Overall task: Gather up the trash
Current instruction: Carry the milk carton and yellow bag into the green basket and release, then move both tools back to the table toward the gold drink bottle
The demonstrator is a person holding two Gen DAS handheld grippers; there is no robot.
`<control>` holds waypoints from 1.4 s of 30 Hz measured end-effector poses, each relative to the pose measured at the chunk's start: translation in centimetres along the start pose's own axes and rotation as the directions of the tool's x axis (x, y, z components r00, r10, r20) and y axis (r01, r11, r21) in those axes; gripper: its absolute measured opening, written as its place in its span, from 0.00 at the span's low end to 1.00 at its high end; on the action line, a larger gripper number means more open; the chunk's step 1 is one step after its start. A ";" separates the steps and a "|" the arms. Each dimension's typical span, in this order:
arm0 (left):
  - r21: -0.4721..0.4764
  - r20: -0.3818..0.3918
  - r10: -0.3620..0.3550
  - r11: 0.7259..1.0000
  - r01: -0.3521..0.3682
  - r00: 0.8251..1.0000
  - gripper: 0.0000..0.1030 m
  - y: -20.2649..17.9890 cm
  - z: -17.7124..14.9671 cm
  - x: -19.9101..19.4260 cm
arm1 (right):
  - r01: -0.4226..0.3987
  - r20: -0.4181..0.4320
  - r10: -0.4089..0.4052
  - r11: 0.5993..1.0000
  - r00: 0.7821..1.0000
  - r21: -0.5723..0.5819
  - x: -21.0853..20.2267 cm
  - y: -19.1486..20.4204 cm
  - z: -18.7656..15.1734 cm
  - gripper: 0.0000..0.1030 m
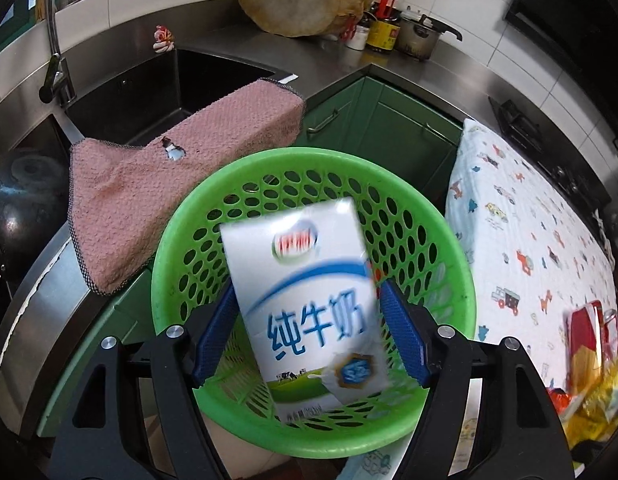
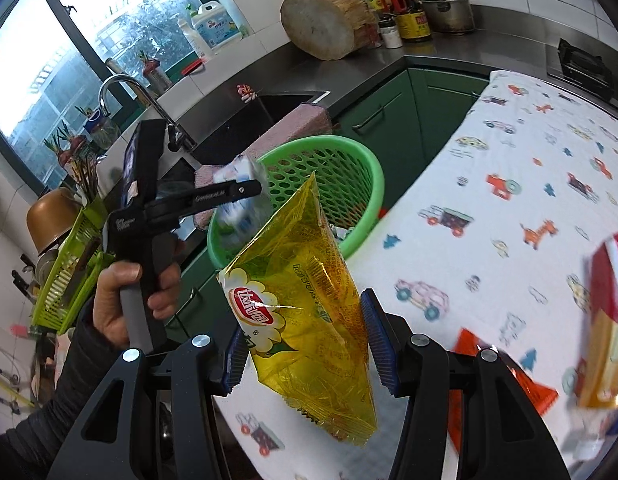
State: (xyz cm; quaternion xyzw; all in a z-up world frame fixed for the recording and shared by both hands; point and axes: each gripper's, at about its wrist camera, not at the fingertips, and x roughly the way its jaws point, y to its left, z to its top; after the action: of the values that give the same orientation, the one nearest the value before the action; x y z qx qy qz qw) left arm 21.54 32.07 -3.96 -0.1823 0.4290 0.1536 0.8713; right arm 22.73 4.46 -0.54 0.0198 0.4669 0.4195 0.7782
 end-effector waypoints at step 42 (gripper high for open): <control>-0.070 0.099 -0.037 0.997 0.044 0.994 0.78 3.8 -5.6 -6.6 | 0.038 -0.050 -0.036 0.998 0.998 0.049 10.2 -0.3 6.2 0.78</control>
State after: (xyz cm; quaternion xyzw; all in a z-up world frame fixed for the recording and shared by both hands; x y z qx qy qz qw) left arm 12.23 32.17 -2.48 -0.2147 0.3764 0.1598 0.8869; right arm 29.68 13.29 -4.43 0.0202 0.4966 0.3935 0.7734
